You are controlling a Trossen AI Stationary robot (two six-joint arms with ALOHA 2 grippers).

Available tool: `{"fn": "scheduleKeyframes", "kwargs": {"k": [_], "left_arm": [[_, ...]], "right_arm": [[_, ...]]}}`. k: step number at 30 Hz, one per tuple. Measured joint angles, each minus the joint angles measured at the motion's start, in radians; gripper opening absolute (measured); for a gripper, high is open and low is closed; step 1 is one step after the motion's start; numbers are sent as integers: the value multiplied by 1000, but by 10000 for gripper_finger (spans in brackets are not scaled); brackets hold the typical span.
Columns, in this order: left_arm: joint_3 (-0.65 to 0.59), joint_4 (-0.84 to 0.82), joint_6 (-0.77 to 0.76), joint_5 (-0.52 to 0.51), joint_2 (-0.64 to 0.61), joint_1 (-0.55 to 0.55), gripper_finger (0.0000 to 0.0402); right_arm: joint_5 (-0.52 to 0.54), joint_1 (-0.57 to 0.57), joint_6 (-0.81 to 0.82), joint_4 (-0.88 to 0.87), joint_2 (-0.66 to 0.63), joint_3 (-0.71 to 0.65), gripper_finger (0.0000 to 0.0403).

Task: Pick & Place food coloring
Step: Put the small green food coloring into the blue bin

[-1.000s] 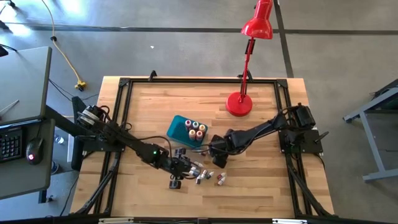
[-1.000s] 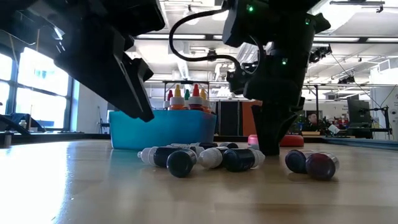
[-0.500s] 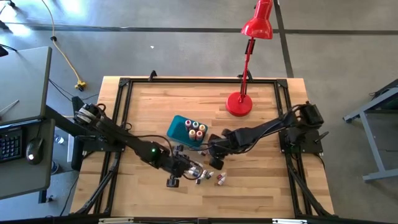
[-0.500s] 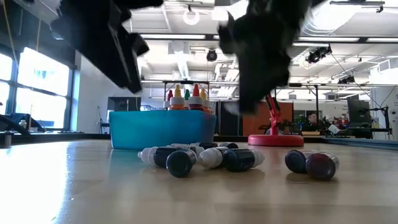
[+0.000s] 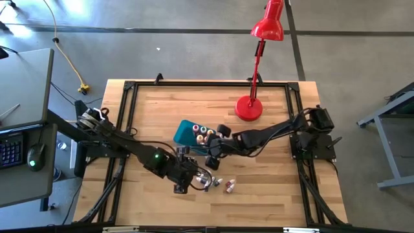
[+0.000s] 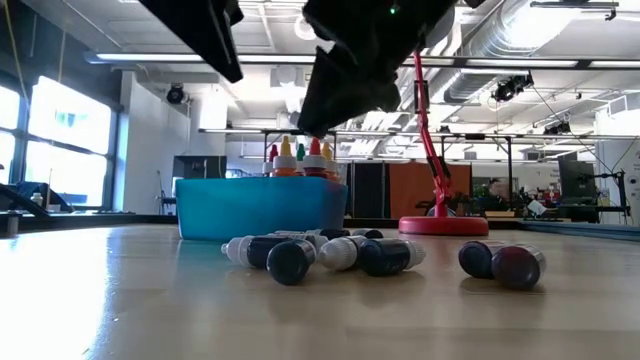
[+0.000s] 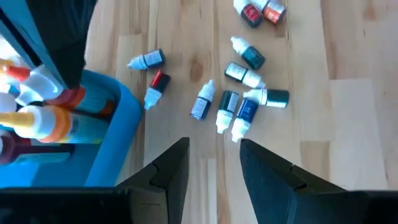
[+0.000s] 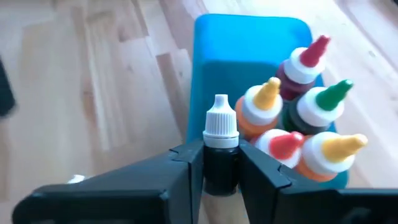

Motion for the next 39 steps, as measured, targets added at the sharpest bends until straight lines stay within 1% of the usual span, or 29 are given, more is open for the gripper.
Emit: {"fn": "scheduleKeyframes", "kwargs": {"k": [2,10,15,19,23,26,30,34,35,38,39], "left_arm": [[-2,-14,0,3,0,0,138],[-2,-16,-11,5,0,0,138],[-2,-28,-47,4,2,0,138],[-5,2,-61,2,22,-11,138],[-55,144,-42,21,67,-37,138],[-86,289,-10,47,114,-47,138],[-104,396,15,54,189,-50,138],[-101,458,115,56,254,-40,138],[-104,437,126,56,260,-40,138],[-100,466,131,75,293,-19,138],[-103,437,130,78,292,-14,138]], "right_arm": [[12,-7,-25,-2,7,-1,83],[-8,-24,-93,8,21,0,105],[-27,-24,-97,9,21,0,119],[-35,-13,-98,5,10,0,123],[-52,12,-92,-16,-59,0,123],[-49,34,-89,-89,-123,1,123],[-25,63,-28,-175,-188,1,123],[-26,93,22,-232,-211,1,123],[-27,101,25,-234,-211,0,123],[-27,127,26,-258,-204,1,123],[-27,132,27,-257,-199,1,123]]}}
